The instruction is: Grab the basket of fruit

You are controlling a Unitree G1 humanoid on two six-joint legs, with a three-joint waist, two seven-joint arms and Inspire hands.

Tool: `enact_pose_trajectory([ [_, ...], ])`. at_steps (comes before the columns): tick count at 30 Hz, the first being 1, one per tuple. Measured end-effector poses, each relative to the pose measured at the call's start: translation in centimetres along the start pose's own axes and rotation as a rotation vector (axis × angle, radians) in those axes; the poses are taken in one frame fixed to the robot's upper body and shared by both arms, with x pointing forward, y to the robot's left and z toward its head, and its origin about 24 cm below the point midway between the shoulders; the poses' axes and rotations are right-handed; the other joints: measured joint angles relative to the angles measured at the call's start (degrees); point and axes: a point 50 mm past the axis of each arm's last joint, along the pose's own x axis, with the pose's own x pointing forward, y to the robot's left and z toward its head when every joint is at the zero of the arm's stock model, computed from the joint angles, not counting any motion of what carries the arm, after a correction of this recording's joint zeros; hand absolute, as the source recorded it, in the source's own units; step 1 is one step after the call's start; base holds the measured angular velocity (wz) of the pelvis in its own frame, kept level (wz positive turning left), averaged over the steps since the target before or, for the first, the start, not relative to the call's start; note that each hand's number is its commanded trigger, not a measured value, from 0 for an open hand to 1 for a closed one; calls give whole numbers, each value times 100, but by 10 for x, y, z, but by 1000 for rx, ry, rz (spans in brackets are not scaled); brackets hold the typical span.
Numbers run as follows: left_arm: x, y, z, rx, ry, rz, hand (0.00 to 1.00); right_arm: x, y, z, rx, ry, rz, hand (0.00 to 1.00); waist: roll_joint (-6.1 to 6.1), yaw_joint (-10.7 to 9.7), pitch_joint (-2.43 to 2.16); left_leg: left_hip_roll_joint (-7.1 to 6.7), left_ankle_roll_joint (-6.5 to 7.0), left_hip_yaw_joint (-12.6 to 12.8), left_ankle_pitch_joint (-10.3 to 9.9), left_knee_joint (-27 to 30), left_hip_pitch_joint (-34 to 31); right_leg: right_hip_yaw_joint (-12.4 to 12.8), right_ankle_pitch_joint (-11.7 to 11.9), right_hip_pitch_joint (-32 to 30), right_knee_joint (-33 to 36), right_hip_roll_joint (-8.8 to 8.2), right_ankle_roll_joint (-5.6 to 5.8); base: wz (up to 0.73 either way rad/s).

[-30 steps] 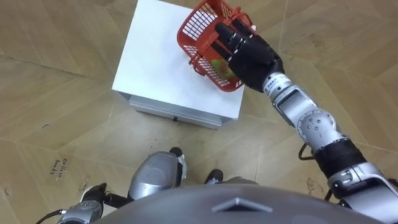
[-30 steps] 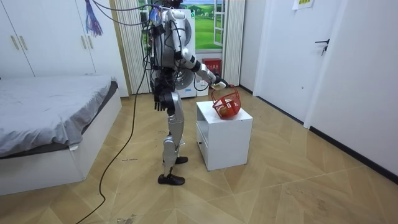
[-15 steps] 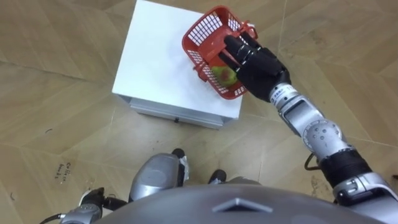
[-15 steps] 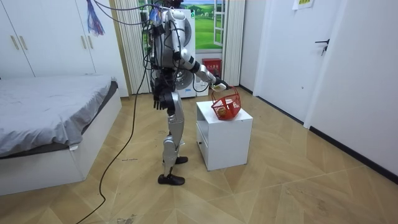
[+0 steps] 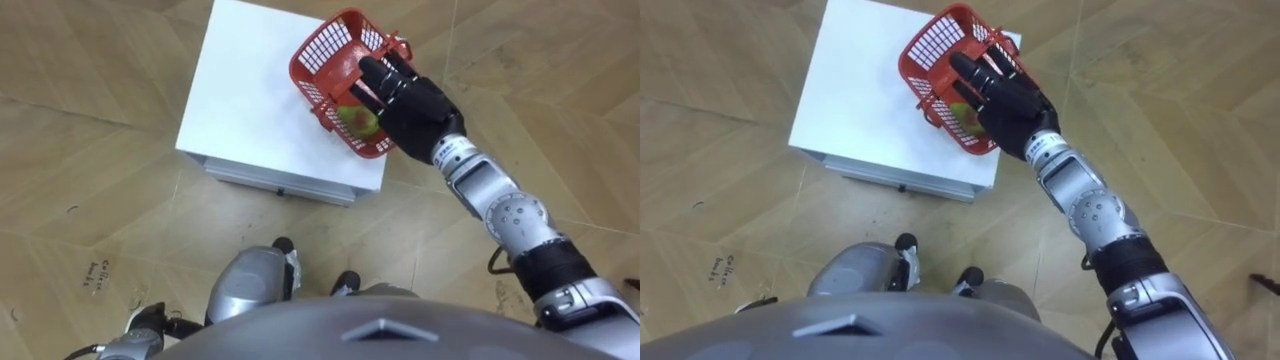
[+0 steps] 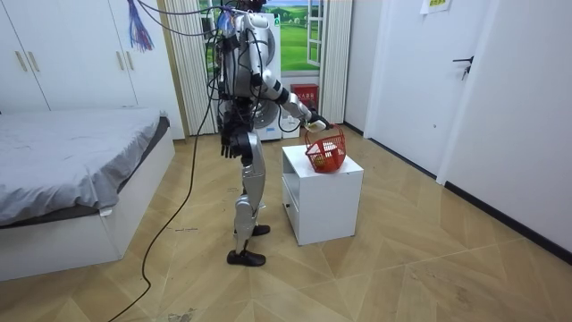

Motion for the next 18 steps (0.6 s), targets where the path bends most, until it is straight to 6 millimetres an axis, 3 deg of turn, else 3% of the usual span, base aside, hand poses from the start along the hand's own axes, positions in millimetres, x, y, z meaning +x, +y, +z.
enact_pose_trajectory([
  [8,0,-4,-1,-1,11,2,0,-8,-21,-12,88,35,-71,0,44,26,29,-3,0,-26,0,30,-15,4,0,4,-9,2,0,0],
  [18,-1,-7,2,-2,-1,-37,0,-8,-21,-12,159,27,-51,0,65,38,24,-4,-1,-41,-1,67,-20,4,0,15,-7,7,0,0],
])
